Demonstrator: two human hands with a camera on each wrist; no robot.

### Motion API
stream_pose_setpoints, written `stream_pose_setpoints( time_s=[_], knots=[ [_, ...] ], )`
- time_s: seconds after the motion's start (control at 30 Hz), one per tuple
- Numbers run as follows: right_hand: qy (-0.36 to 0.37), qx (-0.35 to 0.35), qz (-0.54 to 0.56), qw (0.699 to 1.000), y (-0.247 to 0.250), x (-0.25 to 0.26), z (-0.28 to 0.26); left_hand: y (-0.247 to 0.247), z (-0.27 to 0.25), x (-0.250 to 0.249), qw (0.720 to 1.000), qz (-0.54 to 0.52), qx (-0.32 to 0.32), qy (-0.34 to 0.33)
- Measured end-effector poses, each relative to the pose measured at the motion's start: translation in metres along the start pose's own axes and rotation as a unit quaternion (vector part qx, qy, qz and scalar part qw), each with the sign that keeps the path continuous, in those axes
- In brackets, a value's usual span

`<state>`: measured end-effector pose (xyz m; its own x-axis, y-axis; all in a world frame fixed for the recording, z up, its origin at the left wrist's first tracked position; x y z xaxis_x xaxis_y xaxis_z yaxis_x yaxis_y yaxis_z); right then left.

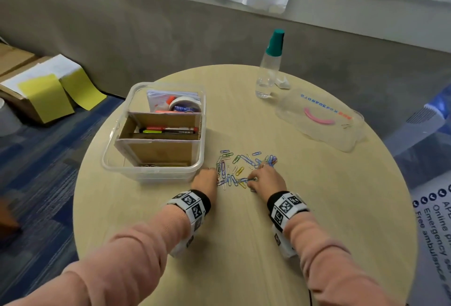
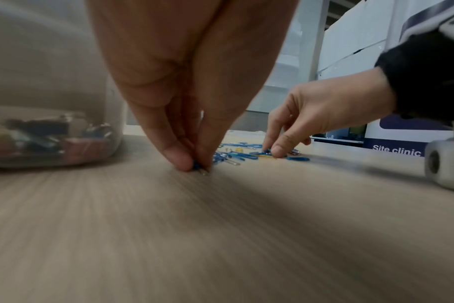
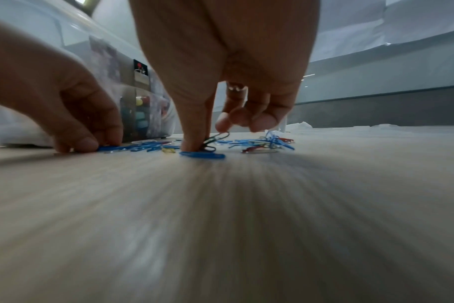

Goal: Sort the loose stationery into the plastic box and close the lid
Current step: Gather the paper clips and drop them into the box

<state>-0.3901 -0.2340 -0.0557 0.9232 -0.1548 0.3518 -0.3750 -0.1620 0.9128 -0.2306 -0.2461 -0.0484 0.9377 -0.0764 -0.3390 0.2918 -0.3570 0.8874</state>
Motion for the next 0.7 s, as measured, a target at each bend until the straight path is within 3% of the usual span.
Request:
stream_pose_setpoints(
  time_s=[0.17,0.27,0.37,0.43,0.6,0.67,0.7],
  knots=[
    [-0.004,0.008,-0.004,1.000,-0.006,-0.003,-0.004,-0.006,-0.003,0.005,1.000,-0.014,0.023,0.001],
    [-0.055,-0.016,0.187,0.981,-0.004,-0.014,-0.012,-0.012,-0.005,0.010,0.999,-0.020,0.033,-0.002],
    [-0.089,-0.051,0.382,0.918,0.003,-0.028,-0.022,-0.016,-0.004,0.015,0.998,-0.048,0.039,-0.007],
    [-0.105,-0.035,0.481,0.870,0.002,-0.033,-0.031,-0.015,-0.004,0.017,0.997,-0.069,0.041,-0.016],
    [-0.121,0.015,0.684,0.719,-0.005,-0.029,-0.049,-0.002,-0.009,0.018,0.984,-0.177,0.018,-0.030],
    [-0.138,0.029,0.732,0.666,-0.009,-0.028,-0.052,0.002,-0.013,0.015,0.956,-0.289,0.040,-0.034],
    [-0.148,0.038,0.749,0.645,-0.012,-0.028,-0.053,0.001,-0.016,0.012,0.924,-0.374,0.068,-0.028]
  ],
)
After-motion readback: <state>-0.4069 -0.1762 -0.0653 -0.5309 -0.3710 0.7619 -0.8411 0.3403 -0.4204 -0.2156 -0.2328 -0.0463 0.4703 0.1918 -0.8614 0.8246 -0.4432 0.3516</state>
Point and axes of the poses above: each hand's wrist, its own z-axis towards the middle knuckle, its own y-axis out of the back of the hand, x = y × z, the point moved 8 cm from there along z, towards the middle knuckle, and after that the axes turned 1 degree about y, right-handed, at the moved point
